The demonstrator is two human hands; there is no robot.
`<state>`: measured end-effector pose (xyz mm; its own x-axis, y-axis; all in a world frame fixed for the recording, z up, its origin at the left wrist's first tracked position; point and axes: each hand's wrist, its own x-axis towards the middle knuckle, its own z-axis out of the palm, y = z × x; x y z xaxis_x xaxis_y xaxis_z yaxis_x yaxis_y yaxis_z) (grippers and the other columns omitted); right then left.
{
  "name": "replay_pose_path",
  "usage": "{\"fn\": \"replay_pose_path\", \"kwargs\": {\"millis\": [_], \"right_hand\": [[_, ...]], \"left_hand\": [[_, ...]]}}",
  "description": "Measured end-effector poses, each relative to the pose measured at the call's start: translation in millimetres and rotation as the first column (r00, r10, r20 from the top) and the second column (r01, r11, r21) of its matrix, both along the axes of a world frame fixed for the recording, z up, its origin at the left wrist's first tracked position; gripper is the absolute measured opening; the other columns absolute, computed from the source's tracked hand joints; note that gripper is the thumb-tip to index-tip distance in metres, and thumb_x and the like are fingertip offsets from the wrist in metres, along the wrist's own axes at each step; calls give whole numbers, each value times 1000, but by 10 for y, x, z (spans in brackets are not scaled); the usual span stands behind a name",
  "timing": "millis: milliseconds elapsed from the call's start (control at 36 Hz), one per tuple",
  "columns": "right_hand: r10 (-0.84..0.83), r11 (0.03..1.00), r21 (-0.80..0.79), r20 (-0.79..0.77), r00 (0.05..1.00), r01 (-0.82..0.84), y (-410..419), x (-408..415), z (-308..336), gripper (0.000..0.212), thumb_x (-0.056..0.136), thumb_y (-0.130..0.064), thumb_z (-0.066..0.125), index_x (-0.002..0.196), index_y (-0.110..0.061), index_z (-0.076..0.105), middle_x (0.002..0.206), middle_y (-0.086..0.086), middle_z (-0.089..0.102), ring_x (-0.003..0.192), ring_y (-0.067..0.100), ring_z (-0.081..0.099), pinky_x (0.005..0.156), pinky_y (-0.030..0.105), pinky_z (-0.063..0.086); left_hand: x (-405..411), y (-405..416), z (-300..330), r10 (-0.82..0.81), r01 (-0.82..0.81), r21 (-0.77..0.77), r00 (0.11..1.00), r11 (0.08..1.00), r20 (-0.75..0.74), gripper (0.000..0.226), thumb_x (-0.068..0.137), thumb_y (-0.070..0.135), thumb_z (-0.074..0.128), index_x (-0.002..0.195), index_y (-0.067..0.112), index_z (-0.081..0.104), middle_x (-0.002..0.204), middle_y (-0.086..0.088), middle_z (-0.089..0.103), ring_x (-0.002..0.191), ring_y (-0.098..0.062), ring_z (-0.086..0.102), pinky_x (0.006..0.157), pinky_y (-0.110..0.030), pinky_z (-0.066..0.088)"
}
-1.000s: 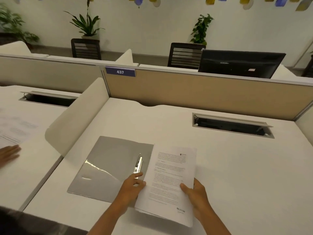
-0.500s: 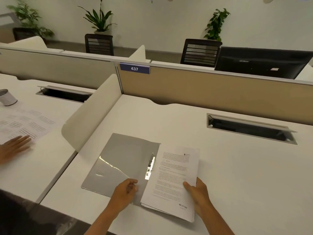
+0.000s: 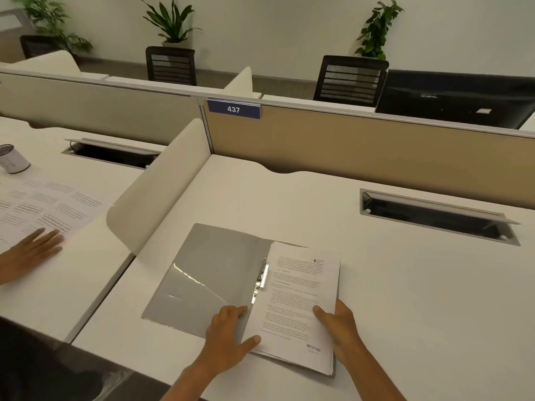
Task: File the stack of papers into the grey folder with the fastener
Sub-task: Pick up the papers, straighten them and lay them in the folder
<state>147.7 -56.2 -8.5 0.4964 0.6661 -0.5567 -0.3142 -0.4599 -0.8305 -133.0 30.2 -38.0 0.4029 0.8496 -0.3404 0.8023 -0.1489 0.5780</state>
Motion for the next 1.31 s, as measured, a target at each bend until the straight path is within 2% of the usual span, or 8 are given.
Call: {"fn": "replay_pose_path", "kwargs": {"millis": [56, 139, 250, 361, 639, 722, 1083, 1306], "right_hand": [[19, 1000, -5, 8, 1000, -19, 8, 13, -5, 36, 94, -8, 73, 128, -17, 68, 115, 1, 78, 101, 25, 77, 91, 51, 62], [46, 999, -16, 19, 999, -46, 26, 35, -12, 36, 94, -9, 73, 129, -18, 67, 116, 1, 78, 100, 25, 77, 90, 51, 63], [68, 997, -45, 29, 997, -67, 66, 62, -18, 38, 94, -11, 73, 130, -18, 65, 116, 1, 77, 99, 24, 77, 88, 49, 64], [71, 995, -72, 22, 997, -69, 101, 79, -20, 37, 93, -11, 74, 128, -19, 65, 114, 0, 77, 96, 24, 77, 84, 48, 65], [55, 995, -85, 19, 998, -53, 140, 93, 2, 37, 94, -10, 73, 129, -16, 65, 116, 2, 76, 98, 25, 76, 87, 48, 64], [47, 996, -77, 17, 999, -45, 138, 86, 11, 37, 94, -10, 73, 129, -17, 65, 115, 1, 76, 98, 25, 76, 85, 46, 64], [31, 997, -69, 6, 1000, -30, 147, 76, 37, 37, 94, -10, 73, 131, -16, 65, 119, 4, 75, 101, 28, 74, 91, 52, 62], [59, 995, -79, 14, 998, -57, 152, 84, 57, 37, 95, -10, 72, 130, -19, 65, 118, 2, 76, 98, 26, 75, 86, 49, 64]], "left_hand": [[-1, -17, -74, -30, 32, 43, 998, 999, -59, 106, 63, 94, 56, 150, 39, 33, 139, 15, 38, 125, -15, 43, 109, -39, 45], [-12, -69, -172, -66, 76, 99, 993, 992, -100, 121, 52, 105, 49, 154, 45, 20, 144, 14, 32, 129, -16, 38, 109, -41, 41], [0, -122, -219, -67, 83, 132, 991, 988, -119, 127, 44, 108, 46, 151, 54, 3, 148, 13, 25, 132, -18, 33, 109, -44, 38], [20, -139, -177, -68, 84, 131, 991, 988, -117, 127, 46, 102, 56, 148, 56, -4, 148, 13, 22, 132, -18, 31, 108, -44, 37], [33, -141, -59, -75, 88, 106, 989, 990, -127, 129, 52, 93, 65, 158, 46, 9, 156, 9, 22, 138, -20, 32, 113, -44, 35], [38, -147, -39, -72, 87, 114, 988, 990, -133, 129, 50, 95, 64, 156, 47, 7, 154, 9, 23, 137, -20, 32, 112, -44, 36], [39, -161, -11, -71, 88, 143, 990, 986, -118, 126, 53, 95, 63, 157, 45, 11, 154, 9, 27, 135, -18, 36, 113, -43, 39], [46, -171, 3, -68, 81, 149, 994, 986, -89, 124, 55, 91, 68, 157, 41, 18, 154, 6, 32, 134, -19, 38, 112, -46, 39]]}}
